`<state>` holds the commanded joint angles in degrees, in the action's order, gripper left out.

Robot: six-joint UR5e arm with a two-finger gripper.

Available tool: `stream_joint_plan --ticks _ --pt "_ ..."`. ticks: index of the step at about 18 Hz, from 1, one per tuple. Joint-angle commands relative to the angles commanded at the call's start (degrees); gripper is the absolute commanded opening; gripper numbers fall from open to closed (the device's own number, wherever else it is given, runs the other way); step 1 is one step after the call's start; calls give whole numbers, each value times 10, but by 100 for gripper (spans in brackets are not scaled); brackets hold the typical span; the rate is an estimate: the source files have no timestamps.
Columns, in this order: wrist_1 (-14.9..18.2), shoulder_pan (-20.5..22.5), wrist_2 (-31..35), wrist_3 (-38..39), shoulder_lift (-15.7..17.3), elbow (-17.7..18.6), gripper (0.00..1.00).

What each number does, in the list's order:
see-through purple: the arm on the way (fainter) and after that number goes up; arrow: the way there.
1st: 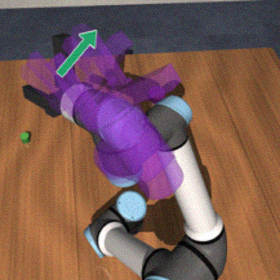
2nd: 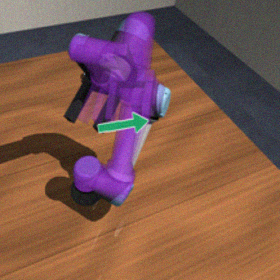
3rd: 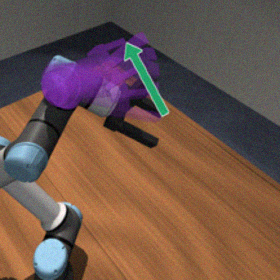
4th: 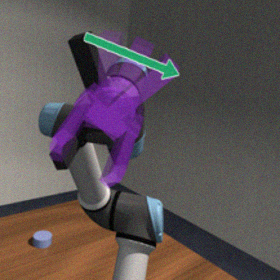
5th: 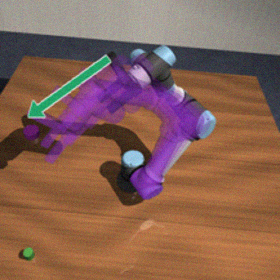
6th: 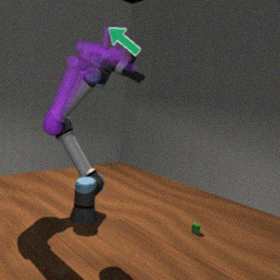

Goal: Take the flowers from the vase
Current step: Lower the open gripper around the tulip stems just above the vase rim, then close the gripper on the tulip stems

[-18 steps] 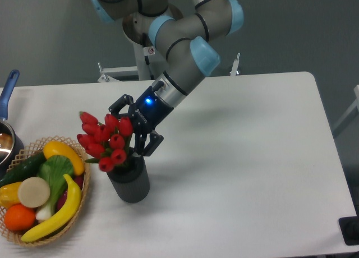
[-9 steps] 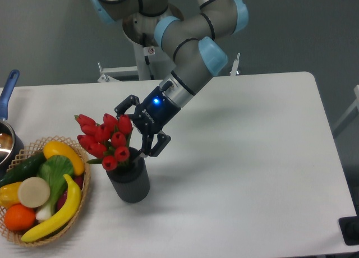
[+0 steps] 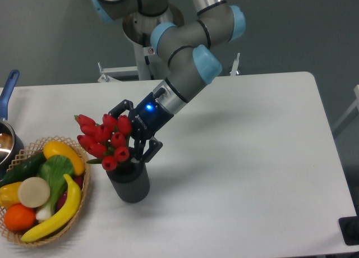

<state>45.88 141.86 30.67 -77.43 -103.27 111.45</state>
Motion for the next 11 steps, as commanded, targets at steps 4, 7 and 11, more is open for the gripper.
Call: stream_joint_plan --ticks 4,7,11 --pt "1 1 -8 4 1 -4 72" --pt "1 3 -9 4 0 -4 54" --pt "1 11 -24 4 1 -4 46"
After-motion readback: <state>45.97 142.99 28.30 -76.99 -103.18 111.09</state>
